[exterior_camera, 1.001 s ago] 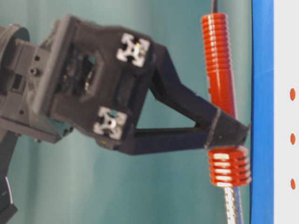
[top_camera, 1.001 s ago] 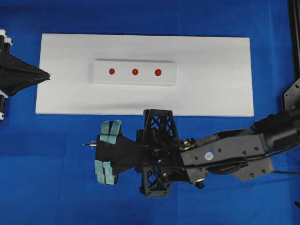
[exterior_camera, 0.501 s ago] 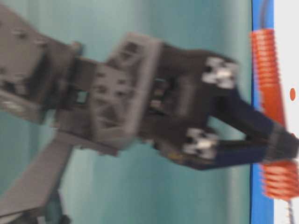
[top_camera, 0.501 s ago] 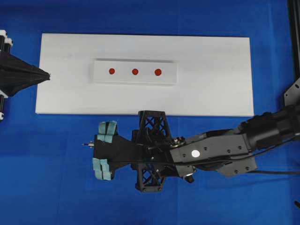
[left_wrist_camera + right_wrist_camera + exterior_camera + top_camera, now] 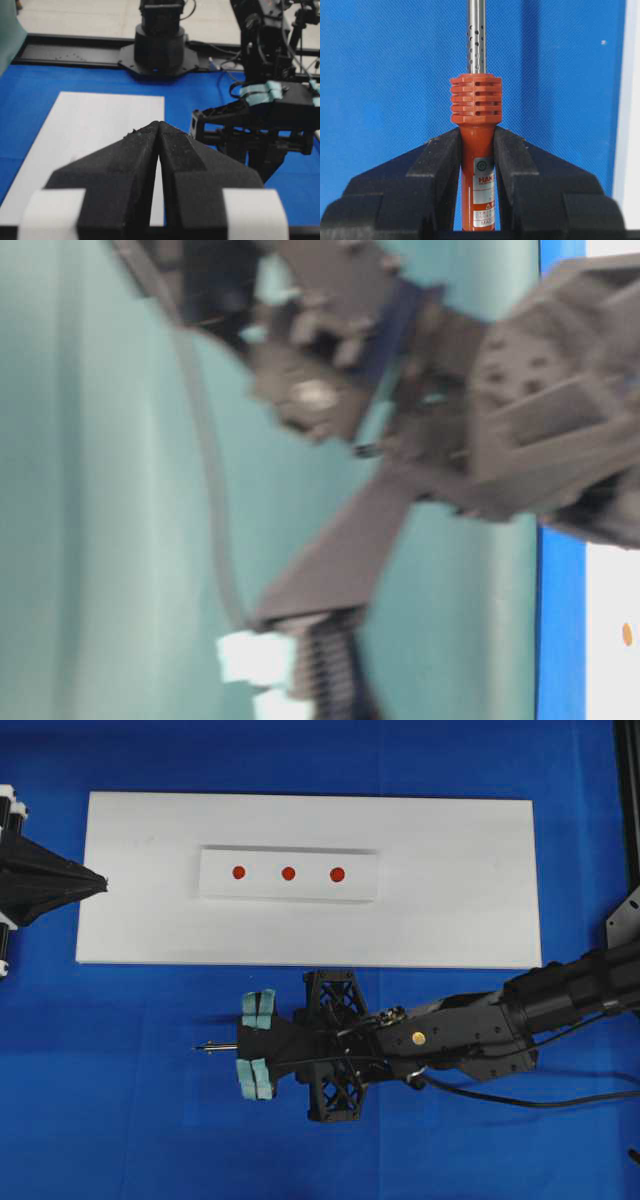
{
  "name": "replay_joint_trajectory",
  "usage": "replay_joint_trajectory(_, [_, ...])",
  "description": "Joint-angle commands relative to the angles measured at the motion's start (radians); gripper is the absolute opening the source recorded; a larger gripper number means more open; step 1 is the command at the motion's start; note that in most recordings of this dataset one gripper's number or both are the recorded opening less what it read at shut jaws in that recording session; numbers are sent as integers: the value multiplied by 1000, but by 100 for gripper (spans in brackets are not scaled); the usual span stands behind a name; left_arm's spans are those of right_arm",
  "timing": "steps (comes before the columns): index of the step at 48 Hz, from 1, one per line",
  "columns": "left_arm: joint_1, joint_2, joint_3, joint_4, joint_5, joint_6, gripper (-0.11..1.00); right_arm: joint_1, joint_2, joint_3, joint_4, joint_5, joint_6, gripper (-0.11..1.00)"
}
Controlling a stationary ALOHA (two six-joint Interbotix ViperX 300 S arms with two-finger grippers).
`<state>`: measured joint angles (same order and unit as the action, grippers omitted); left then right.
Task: Touch the tip of the soldering iron to the mark.
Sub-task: 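Carry the iron back down and lower it onto the blue table, then open the right gripper to release the iron handle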
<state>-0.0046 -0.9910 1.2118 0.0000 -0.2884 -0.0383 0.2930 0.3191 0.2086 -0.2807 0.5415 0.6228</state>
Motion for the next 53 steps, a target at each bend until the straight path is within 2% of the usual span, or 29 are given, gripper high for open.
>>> replay_joint_trajectory(1, [-2, 3, -9, 2, 0, -2, 0, -3, -15, 9, 2, -54, -3, 7])
replay_joint_trajectory(18, [-2, -20, -11, 2, 15, 0, 0, -3, 25, 81, 2, -229, -8, 7])
replay_joint_trajectory(35, [-2, -31, -12, 2, 31, 2, 0, -3, 40, 81, 2, -244, -5, 7])
replay_joint_trajectory(53, [-2, -31, -12, 2, 32, 0, 0, -3, 40, 81, 5, -209, 3, 6])
